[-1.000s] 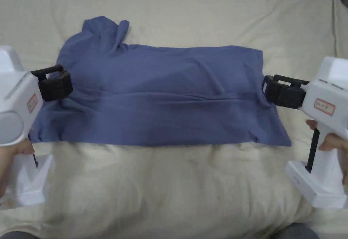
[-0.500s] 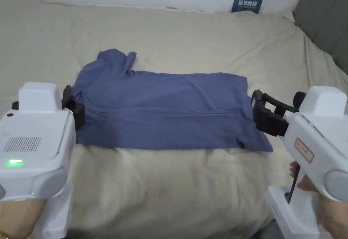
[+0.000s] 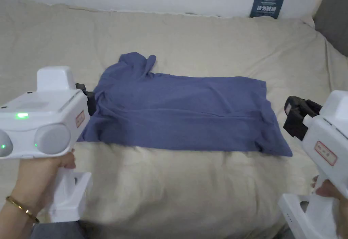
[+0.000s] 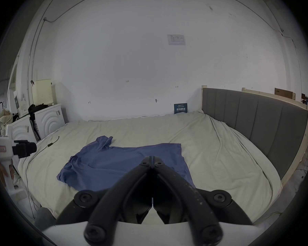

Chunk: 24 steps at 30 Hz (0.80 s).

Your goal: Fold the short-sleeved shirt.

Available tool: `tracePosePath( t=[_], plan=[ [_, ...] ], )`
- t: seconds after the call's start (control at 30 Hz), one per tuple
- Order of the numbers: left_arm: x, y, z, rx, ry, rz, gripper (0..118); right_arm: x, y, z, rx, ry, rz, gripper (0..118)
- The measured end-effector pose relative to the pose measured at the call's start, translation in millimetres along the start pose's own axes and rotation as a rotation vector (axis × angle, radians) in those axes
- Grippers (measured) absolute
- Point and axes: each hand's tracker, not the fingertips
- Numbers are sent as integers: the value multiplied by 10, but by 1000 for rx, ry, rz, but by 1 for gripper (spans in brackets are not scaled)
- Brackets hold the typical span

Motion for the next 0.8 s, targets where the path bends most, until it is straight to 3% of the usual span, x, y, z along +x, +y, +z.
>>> tracePosePath(
  t=[0.03,0.07,0.1,0.13,0.17,0.2,0.23,0.4,0.63,0.67,0.7,0.77,0.8],
  plan=[
    [-49,70,-104,-57,3,8,1,8,0,-25,-6,0,-1,1],
    [-118,126,-235,-120,-10,23,10,13,2,-39,-11,0,-3,1],
    [-185,162,-361,-170,-15,50,27,23,-5,-59,-12,0,-5,1],
    [-257,205,-516,-239,-26,73,55,31,-12,-87,-16,0,-10,1],
    [-304,223,-673,-308,-36,99,96,35,-19,-119,-27,-5,-16,1],
    [-346,223,-813,-338,-16,109,114,33,-25,-137,-35,-7,-24,1],
    [-380,212,-955,-362,10,87,118,39,-40,-171,-49,-5,-32,1],
    [-442,86,-1549,-492,24,-40,118,29,-152,-346,-126,-29,-8,1],
    [-604,-443,-2082,-733,66,25,118,45,-328,-538,-225,-45,-15,1],
    [-605,-488,-2113,-737,70,18,115,38,-350,-556,-233,-44,-16,1],
    [-614,-521,-2125,-724,64,18,104,31,-369,-577,-240,-44,-15,1],
    [-585,-572,-2145,-729,23,43,68,15,-399,-628,-260,-45,-13,1],
    [-534,-583,-2133,-723,44,36,68,16,-416,-659,-268,-45,-12,1]
  ],
)
